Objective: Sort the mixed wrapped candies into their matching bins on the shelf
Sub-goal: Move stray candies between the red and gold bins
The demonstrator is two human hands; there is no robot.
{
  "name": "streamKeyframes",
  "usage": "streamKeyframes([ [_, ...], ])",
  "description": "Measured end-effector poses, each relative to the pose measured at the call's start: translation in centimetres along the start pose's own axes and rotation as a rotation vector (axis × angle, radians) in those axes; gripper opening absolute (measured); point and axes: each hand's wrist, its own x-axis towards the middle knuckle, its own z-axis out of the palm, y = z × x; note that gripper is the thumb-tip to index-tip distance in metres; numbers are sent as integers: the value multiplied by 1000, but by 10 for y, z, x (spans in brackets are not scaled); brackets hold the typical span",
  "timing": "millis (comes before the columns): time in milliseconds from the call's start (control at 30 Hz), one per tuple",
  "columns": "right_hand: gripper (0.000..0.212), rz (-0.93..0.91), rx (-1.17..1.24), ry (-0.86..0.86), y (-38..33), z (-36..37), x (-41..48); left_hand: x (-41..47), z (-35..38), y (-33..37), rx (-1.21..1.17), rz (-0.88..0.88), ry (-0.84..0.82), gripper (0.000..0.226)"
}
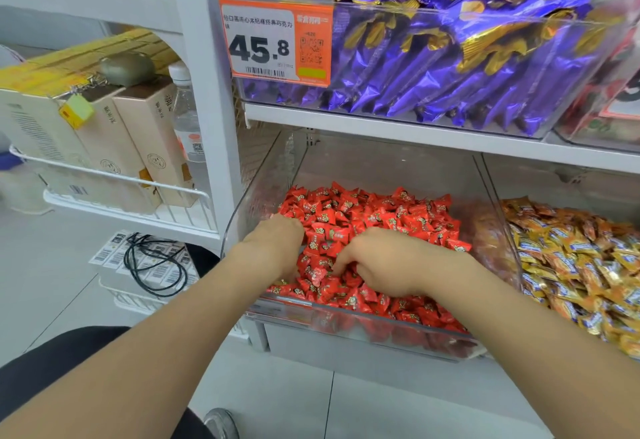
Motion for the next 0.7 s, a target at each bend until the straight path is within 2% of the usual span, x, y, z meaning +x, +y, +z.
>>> streamKeyframes([
  [100,50,56,175,-40,-6,-15,-11,2,4,0,-87,24,78,36],
  [167,51,95,318,11,-6,-26,-17,4,0,-2,-224,20,156,42],
  [267,52,199,588,195,1,-34,-26,6,-4,-5,-354,24,256,42],
  [367,53,261,647,384,11,-37,-32,6,-5,-9,-419,27,290,25],
  [467,52,275,562,481,14,-37,-33,3,-14,-5,-750,100,308,16],
  [533,44,260,681,502,11,-36,-32,-1,-24,3,-1055,176,289,15],
  [600,30,235,921,483,7,-37,-31,-8,-32,14,-1241,292,265,10],
  [633,30,230,1040,453,5,-38,-31,-11,-34,18,-1217,352,304,9],
  [700,33,256,1203,423,1,-37,-33,-15,-34,25,-955,414,461,16],
])
